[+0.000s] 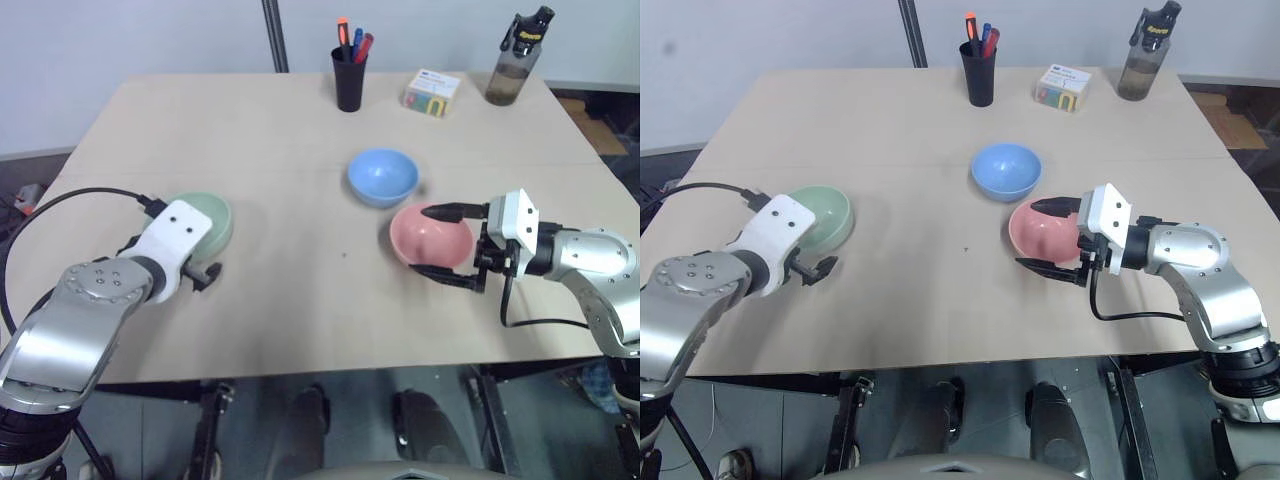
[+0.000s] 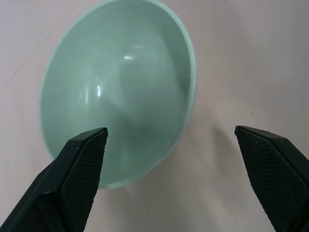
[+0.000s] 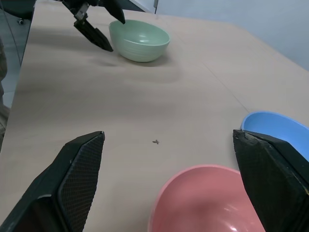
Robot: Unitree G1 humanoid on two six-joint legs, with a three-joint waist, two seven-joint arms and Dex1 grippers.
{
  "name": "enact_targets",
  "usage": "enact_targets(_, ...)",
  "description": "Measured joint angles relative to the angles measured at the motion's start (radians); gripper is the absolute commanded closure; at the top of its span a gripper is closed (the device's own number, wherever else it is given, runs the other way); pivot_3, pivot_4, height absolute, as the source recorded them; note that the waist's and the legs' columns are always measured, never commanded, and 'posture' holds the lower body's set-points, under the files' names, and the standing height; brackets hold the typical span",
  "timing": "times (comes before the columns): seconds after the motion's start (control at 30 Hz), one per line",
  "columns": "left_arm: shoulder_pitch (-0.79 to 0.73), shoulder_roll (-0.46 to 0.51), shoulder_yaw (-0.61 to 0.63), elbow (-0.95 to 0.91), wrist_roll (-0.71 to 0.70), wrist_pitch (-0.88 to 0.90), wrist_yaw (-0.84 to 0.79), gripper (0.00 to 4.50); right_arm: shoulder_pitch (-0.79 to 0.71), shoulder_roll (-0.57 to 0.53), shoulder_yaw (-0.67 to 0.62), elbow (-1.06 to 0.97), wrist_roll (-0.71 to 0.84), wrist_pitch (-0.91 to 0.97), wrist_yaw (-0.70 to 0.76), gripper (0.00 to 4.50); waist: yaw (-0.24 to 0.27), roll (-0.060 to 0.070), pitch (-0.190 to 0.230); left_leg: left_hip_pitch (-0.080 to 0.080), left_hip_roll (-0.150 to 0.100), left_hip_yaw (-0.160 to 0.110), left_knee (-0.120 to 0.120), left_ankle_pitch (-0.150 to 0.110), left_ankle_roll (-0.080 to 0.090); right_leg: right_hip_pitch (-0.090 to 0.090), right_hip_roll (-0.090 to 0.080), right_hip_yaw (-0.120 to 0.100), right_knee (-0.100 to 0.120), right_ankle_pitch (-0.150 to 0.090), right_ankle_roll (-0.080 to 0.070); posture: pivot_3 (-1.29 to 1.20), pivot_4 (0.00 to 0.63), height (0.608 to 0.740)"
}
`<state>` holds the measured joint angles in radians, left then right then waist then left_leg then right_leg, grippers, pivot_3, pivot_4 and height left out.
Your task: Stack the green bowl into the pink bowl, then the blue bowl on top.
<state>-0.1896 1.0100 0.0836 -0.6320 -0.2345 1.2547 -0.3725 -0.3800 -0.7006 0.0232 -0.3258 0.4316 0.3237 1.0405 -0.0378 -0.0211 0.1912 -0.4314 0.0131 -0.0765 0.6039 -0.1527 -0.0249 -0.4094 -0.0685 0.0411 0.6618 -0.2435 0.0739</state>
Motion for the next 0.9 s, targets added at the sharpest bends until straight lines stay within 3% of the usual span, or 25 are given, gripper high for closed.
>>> enact_targets(0.1,-0.020,-0.006,-0.054,0.032,0.041,-0.026,0.027,1.00,0.000,0.000,0.000,0.002,0.000,-0.001,0.000,0.00,0.000,0.000,0.000,0.000,0.000,0.000,0.000,0.000,0.000,0.000,0.000,0.000,0.000,0.000,0.000,0.00,0.150,0.740)
enact_targets(0.27,-0.032,-0.012,-0.095,0.062,0.091,-0.073,0.039,3.19,-0.001,-0.001,0.000,0.003,0.000,0.001,-0.001,0.00,0.001,0.000,0.000,0.000,0.000,0.000,0.000,0.000,0.000,0.000,0.000,0.000,0.000,0.001,0.000,0.00,0.150,0.740)
enact_targets(0.3,-0.034,-0.012,-0.095,0.065,0.095,-0.077,0.039,3.28,-0.001,-0.001,0.000,0.003,0.000,0.001,-0.001,0.00,0.001,0.000,0.000,0.000,0.000,0.000,0.000,0.000,0.000,0.000,0.000,0.000,0.000,0.000,0.000,0.00,0.150,0.740)
enact_targets(0.37,-0.039,-0.012,-0.096,0.072,0.109,-0.092,0.039,4.20,-0.001,-0.001,0.000,0.003,0.000,0.003,-0.003,0.00,0.000,0.000,0.000,0.000,0.000,0.000,0.000,0.000,0.000,0.000,0.000,0.000,0.000,0.000,0.000,0.00,0.150,0.740)
enact_targets(0.4,-0.038,-0.011,-0.100,0.079,0.120,-0.104,0.041,4.43,-0.001,-0.001,0.000,0.003,0.000,0.006,-0.005,0.00,0.000,0.000,0.000,0.000,0.000,0.000,0.000,0.000,0.000,0.000,0.000,0.000,0.000,0.000,0.000,0.00,0.150,0.740)
enact_targets(0.73,-0.023,-0.006,-0.104,0.096,0.159,-0.232,0.000,4.43,-0.044,-0.001,0.000,0.003,0.000,0.063,-0.045,0.00,0.001,0.000,0.000,0.000,0.000,0.000,0.000,0.000,0.000,0.000,0.000,0.000,0.000,0.001,-0.001,0.00,0.150,0.740)
enact_targets(0.9,0.010,-0.013,-0.059,0.102,0.116,-0.452,-0.132,4.43,-0.039,-0.007,-0.006,0.004,0.009,0.084,-0.049,0.00,0.003,0.000,0.000,-0.001,0.000,0.000,0.000,0.000,0.000,0.000,-0.001,0.000,-0.001,0.001,-0.003,0.00,0.150,0.740)
